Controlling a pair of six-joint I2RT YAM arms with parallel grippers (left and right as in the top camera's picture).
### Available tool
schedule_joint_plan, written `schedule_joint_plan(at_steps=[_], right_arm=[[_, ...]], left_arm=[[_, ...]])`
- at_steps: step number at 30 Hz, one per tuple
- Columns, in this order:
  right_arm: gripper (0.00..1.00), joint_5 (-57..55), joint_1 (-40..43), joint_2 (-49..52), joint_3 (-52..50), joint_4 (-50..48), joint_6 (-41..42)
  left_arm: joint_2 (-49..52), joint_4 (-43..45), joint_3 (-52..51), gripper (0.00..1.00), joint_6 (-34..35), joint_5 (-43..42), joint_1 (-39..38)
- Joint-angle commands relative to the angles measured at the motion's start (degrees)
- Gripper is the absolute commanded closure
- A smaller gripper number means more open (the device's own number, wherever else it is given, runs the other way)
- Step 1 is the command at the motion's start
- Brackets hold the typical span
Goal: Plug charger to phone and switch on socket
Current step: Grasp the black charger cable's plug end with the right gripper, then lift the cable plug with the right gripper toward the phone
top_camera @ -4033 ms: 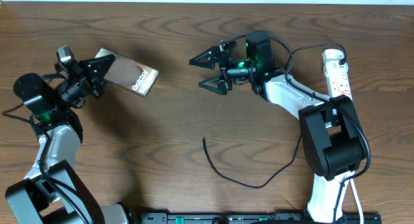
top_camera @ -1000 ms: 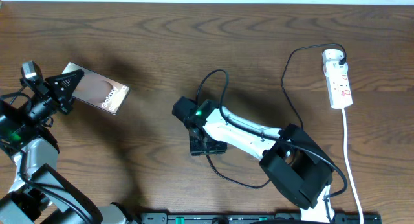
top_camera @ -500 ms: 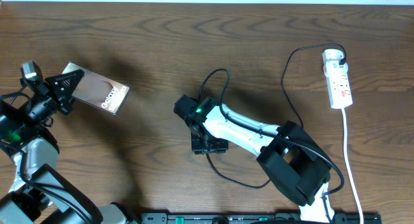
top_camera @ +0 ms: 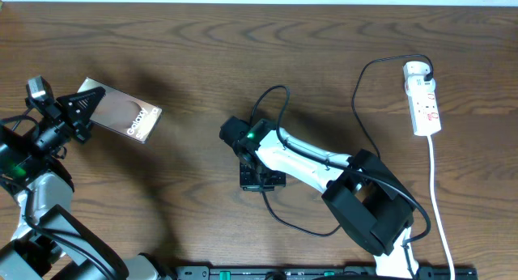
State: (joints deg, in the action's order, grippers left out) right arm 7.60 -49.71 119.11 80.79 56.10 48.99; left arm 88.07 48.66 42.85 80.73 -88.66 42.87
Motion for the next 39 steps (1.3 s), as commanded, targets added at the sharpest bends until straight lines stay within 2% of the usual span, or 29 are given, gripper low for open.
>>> schedule_joint_plan(at_steps=[1, 12, 19, 23, 27, 30, 32, 35, 39], right_arm=[[0.94, 0.1, -0.2, 4.5, -1.4, -1.0, -0.2], [0.99, 0.1, 0.5, 4.5, -1.2, -1.3, -0.2], [0.99, 0.0, 6.3, 4.4, 1.8, 1.3, -2.2], [0.99, 1.9, 9.9, 4.4, 4.3, 2.7, -6.6], [0.99, 12.6, 13.7, 4.4, 9.4, 2.6, -19.8], [0.99, 26.3, 16.2, 4.4, 14.4, 2.8, -34.0], [0.99, 38.1, 17.6, 4.4, 17.6, 4.4, -46.2], [0.99, 52.2, 19.2, 4.4, 21.6, 11.3, -66.0], [0.99, 58.0, 19.8, 4.4, 24.2, 22.3, -86.8]], left_arm=[[-0.9, 0.5, 1.5, 0.93, -0.5, -1.4, 0.3], [-0.9, 0.5, 1.5, 0.93, -0.5, -1.4, 0.3], [-0.9, 0.5, 1.5, 0.93, -0.6, -1.4, 0.3], [-0.9, 0.5, 1.5, 0.93, -0.6, -1.4, 0.3], [-0.9, 0.5, 1.5, 0.93, -0.6, -1.4, 0.3], [-0.9, 0.5, 1.5, 0.93, -0.7, -1.4, 0.3], [-0.9, 0.5, 1.5, 0.93, -1.7, -1.4, 0.3], [-0.9, 0.5, 1.5, 0.93, -2.3, -1.4, 0.3], [-0.9, 0.5, 1.5, 0.93, -2.3, -1.5, -0.8]])
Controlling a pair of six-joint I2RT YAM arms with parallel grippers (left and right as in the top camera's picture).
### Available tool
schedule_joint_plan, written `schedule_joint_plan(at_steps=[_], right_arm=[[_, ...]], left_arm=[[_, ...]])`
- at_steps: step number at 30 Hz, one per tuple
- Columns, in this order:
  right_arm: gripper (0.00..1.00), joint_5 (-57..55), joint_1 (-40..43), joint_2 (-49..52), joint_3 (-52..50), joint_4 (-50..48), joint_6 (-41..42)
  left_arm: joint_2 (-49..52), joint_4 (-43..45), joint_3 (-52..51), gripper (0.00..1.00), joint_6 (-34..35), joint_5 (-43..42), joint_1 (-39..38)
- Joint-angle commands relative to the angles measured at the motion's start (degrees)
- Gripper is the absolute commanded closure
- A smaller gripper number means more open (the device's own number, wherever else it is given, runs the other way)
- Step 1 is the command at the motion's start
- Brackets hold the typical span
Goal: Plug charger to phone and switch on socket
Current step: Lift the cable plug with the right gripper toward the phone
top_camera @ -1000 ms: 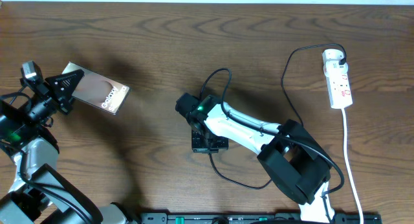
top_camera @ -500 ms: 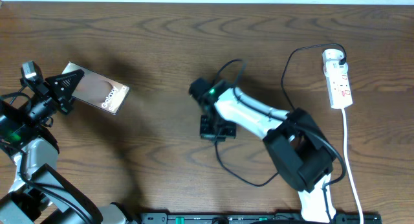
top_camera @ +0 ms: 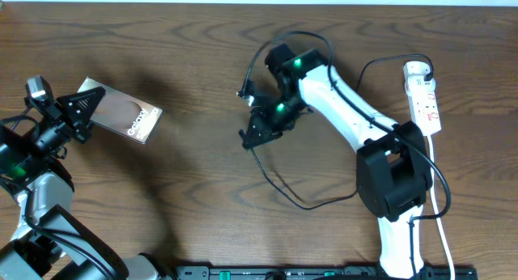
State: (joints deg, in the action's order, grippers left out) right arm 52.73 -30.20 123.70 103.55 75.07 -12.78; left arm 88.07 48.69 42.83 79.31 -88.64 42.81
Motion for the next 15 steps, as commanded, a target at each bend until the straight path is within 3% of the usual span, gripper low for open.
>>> schedule_joint_plan(at_steps=[1, 8, 15], right_arm=[[0.99, 13.4, 0.2, -0.2, 1.4, 5.3, -28.9], [0.99, 18.8, -1.4, -0.2, 1.4, 18.7, -53.8], [0.99, 22.9, -2.9, -0.2, 1.4, 20.5, -58.1]], left_arm=[[-0.9, 0.5, 1.5, 0.93, -0.9, -1.5, -1.4], [-0.9, 0.5, 1.5, 0.93, -3.1, -1.5, -9.5], [-0.9, 0.5, 1.6, 0.93, -6.8, -1.4, -14.7]])
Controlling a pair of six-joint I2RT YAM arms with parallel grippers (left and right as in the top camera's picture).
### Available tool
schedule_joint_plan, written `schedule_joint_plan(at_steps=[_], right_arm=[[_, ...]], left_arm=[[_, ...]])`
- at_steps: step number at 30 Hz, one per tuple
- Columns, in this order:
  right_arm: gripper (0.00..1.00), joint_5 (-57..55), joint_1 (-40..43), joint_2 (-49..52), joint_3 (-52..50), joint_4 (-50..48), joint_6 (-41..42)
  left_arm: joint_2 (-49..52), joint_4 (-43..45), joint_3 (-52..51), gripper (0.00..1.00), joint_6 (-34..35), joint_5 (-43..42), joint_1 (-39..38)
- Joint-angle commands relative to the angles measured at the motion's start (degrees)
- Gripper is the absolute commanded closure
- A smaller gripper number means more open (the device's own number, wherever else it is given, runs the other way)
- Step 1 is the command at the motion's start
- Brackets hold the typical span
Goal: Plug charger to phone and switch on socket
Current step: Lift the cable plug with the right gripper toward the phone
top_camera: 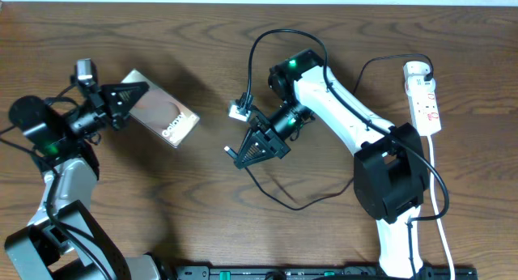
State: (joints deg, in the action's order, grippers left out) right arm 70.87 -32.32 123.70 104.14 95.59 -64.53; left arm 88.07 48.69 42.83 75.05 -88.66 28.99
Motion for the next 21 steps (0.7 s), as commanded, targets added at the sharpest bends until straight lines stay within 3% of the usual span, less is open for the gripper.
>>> schedule_joint_plan(at_steps=[1, 18, 21], right_arm=[[0.99, 5.0, -1.0, -0.2, 0.8, 0.0, -6.4], [0.99, 7.5, -3.2, -0.2, 0.8, -1.1, -6.6], [0.99, 7.5, -3.3, -0.2, 0.8, -2.6, -3.4]], left_arm=[[-0.9, 0.5, 1.6, 0.93, -2.6, -1.4, -1.1], [-0.9, 1.2, 1.6, 0.93, -2.6, -1.4, -4.0], [-0.9, 3.4, 1.6, 0.93, -2.6, -1.4, -5.6]])
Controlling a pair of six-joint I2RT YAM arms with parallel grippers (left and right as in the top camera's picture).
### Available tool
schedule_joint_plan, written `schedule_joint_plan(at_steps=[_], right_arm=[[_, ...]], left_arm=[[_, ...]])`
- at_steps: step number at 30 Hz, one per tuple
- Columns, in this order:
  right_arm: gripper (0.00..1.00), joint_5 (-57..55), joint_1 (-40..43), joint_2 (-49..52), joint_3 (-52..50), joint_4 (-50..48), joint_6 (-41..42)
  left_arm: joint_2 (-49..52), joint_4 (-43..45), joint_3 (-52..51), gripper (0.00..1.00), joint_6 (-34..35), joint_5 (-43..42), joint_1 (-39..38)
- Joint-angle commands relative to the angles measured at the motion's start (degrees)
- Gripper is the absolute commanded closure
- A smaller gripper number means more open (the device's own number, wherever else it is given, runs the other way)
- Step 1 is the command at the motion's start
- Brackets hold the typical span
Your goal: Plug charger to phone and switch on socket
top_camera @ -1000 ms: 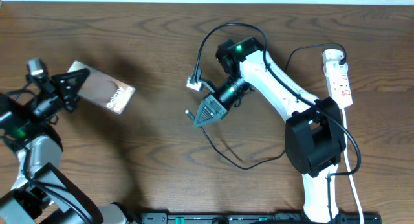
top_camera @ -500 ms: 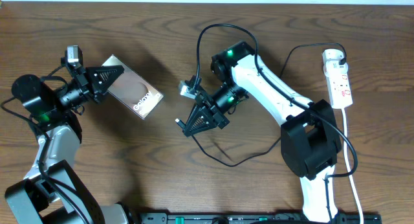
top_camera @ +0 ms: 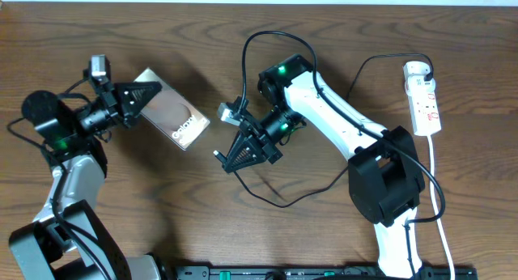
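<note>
The phone (top_camera: pixel 173 121), a slab with "Galaxy" printed on it, is held off the table at the upper left, its long side slanting down to the right. My left gripper (top_camera: pixel 152 92) is shut on its upper-left end. My right gripper (top_camera: pixel 226 155) points left and is shut on the charger cable's plug end, whose small pale tip (top_camera: pixel 216 155) pokes out a short gap from the phone's lower corner. The black cable (top_camera: pixel 285 203) loops behind it across the table. The white socket strip (top_camera: pixel 426 102) lies at the far right.
A white adapter (top_camera: pixel 416 69) sits in the top of the strip with the cable leaving it. The strip's white lead (top_camera: pixel 437 191) runs down the right side. A black rail (top_camera: pixel 324 273) lines the wooden table's (top_camera: pixel 121 207) front edge.
My left gripper has brought the phone slightly further right and down. My right gripper has moved left with the plug, so the gap between plug and phone is smaller.
First the left gripper held the phone at the far left while the right gripper was low on the cable at the table's middle. Then the right gripper was up with the cable. Later the phone was further right, and now plug and phone nearly meet.
</note>
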State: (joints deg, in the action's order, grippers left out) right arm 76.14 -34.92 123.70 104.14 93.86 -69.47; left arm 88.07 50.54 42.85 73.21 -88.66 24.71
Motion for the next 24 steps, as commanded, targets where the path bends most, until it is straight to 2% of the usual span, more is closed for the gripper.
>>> schedule_joint_plan(at_steps=[1, 8, 13, 24], right_arm=[[0.99, 2.2, -0.6, -0.2, 0.8, -1.6, 2.9], [0.99, 2.2, -0.1, -0.2, 0.8, -3.5, 6.8], [0.99, 1.8, 0.3, -0.2, 0.8, -4.3, 15.6], [0.99, -0.4, -0.9, -0.2, 0.8, -5.0, 18.5]], left_arm=[[-0.9, 2.4, 1.5, 0.93, -0.7, -1.4, -1.9], [-0.9, 8.2, 1.5, 0.93, 0.6, -1.4, -2.9], [-0.9, 10.1, 1.5, 0.93, 1.9, -1.4, -2.9], [-0.9, 10.1, 1.5, 0.93, 4.6, -1.4, -2.9]])
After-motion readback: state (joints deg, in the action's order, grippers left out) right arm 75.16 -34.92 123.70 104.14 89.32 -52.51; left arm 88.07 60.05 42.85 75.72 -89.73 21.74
